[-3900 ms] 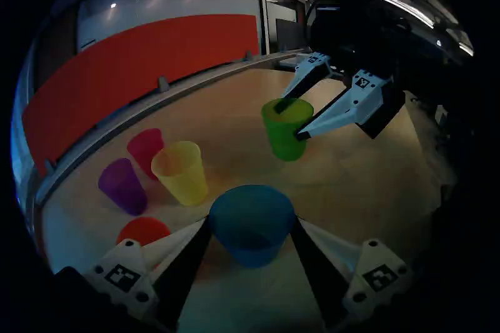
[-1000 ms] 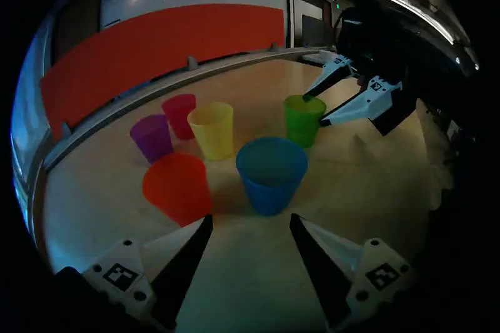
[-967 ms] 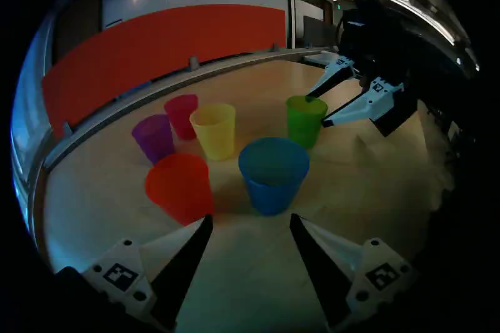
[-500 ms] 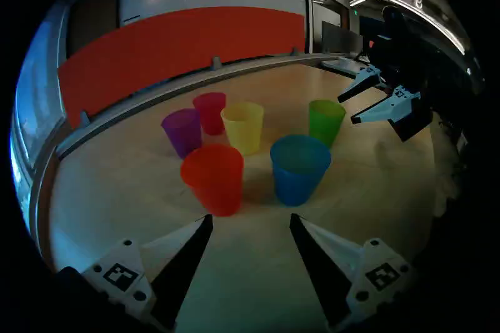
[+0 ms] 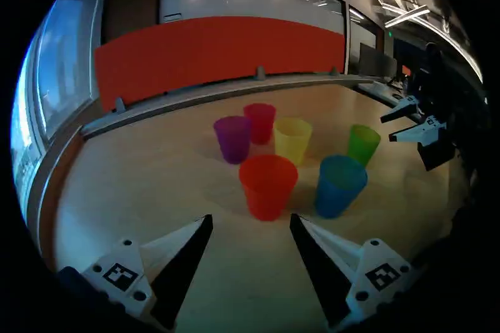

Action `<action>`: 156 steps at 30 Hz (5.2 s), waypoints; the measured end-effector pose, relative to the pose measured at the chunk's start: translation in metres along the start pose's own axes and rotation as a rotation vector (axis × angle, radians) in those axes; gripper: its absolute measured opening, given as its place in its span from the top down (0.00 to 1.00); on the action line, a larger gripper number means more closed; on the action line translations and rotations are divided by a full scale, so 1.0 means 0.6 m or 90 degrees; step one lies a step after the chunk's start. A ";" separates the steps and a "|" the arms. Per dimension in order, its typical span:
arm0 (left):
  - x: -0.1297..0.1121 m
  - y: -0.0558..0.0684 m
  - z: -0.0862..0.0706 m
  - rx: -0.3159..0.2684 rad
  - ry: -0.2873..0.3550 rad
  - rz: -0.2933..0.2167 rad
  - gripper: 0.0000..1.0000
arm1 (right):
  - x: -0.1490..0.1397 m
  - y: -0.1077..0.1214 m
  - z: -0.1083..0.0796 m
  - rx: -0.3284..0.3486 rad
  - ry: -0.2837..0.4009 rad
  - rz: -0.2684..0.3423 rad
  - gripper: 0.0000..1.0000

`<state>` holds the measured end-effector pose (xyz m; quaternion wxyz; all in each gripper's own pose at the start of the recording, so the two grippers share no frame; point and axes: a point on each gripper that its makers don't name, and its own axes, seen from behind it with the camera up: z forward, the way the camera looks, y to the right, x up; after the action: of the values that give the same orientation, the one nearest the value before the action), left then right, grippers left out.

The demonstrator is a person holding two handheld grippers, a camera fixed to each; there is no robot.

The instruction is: Pour water

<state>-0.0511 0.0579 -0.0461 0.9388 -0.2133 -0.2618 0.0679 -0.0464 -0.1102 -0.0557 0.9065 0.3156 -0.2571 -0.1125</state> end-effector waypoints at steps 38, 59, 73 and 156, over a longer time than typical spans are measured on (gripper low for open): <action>0.130 -0.116 -0.072 0.197 0.240 -0.142 0.08 | 0.092 0.148 -0.102 -0.292 0.250 0.133 0.01; 0.216 -0.108 -0.114 0.239 0.367 -0.081 0.08 | 0.129 0.178 -0.168 -0.388 0.371 0.131 0.01; 0.219 -0.121 -0.122 0.288 0.393 -0.062 0.08 | 0.122 0.188 -0.175 -0.400 0.361 0.153 0.01; 0.082 -0.140 -0.028 0.296 0.340 -0.094 0.03 | 0.095 0.183 -0.181 -0.412 0.323 0.147 0.01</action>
<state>0.0012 -0.0118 0.0004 0.9999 0.0149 0.0001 -0.0003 0.0648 0.0099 -0.0369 0.9999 0.0020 -0.0111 -0.0038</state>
